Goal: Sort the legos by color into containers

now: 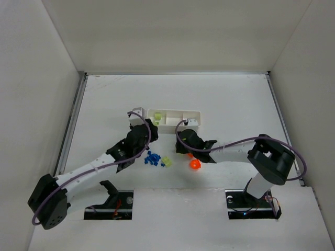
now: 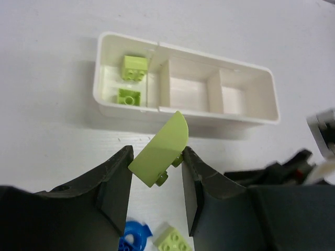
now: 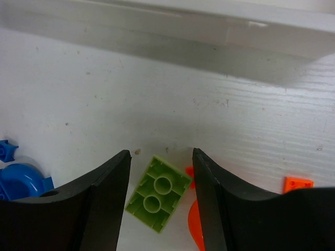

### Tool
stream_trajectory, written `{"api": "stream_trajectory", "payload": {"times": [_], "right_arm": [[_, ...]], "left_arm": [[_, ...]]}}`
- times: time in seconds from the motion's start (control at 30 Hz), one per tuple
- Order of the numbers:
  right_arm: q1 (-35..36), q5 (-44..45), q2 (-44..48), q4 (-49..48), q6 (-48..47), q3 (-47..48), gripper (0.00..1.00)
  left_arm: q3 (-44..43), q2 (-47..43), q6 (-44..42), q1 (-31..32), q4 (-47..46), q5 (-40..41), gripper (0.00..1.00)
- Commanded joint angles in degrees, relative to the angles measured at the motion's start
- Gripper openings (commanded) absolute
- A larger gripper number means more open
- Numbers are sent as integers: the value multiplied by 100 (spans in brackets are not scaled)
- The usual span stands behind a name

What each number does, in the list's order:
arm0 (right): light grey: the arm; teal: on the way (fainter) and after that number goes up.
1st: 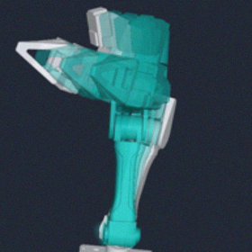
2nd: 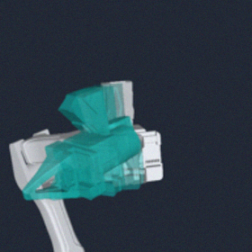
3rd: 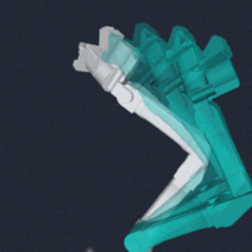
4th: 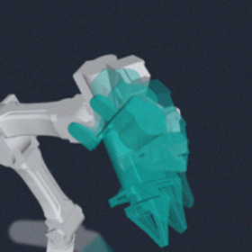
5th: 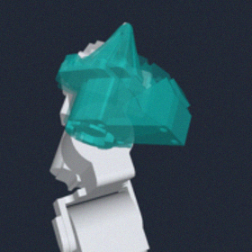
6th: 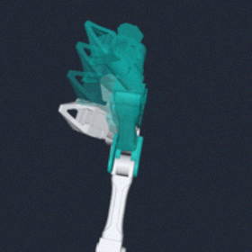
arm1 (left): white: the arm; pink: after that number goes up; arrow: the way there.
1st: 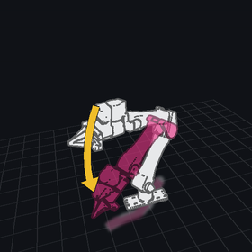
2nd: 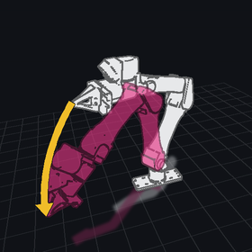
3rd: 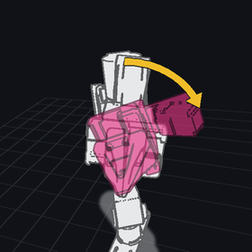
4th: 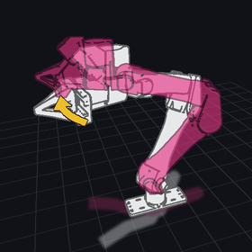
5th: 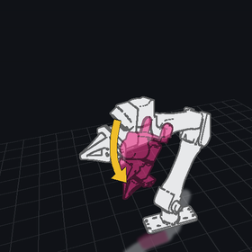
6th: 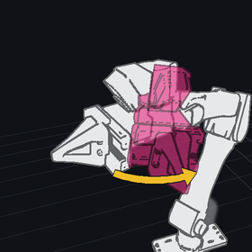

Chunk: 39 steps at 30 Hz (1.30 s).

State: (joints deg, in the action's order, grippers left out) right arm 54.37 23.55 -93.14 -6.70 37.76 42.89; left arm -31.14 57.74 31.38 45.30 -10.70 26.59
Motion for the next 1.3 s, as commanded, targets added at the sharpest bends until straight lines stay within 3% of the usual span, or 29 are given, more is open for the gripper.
{"api": "stream_trajectory", "payload": {"times": [0.0, 0.13, 0.3, 0.53, 0.67, 0.73, 0.87, 1.1, 1.27], "right_arm": [[113, 0, -134, -182, 144, 228, 53], [131, 9, -29, -200, 206, 158, 49], [157, -17, 16, -165, 206, 114, 57], [192, 27, 147, -218, 276, 0, 37], [192, 27, 436, -253, 250, -62, 34], [184, 27, 700, -200, 206, -44, 34], [175, -35, 903, -130, 65, 201, 34], [-36, -131, 710, -68, -155, 1001, 34], [-168, -281, -167, -112, -295, 2106, 34]], "left_arm": [[-699, 1016, 106, -656, -546, -724, 21], [-1183, 1775, -8, -825, -723, -866, 21], [-1711, 2653, -105, -1080, -749, -735, 21], [-2080, 3384, -360, -1142, -688, -269, 25], [-2160, 3595, -422, -1150, -688, -154, 36], [-2081, 3482, -396, -1098, -688, -137, 45], [-1844, 3087, -352, -1045, -688, -128, 50], [-1141, 1918, -123, -1124, -662, -119, 50], [-229, 829, 377, -1133, -530, -13, 44]]}}
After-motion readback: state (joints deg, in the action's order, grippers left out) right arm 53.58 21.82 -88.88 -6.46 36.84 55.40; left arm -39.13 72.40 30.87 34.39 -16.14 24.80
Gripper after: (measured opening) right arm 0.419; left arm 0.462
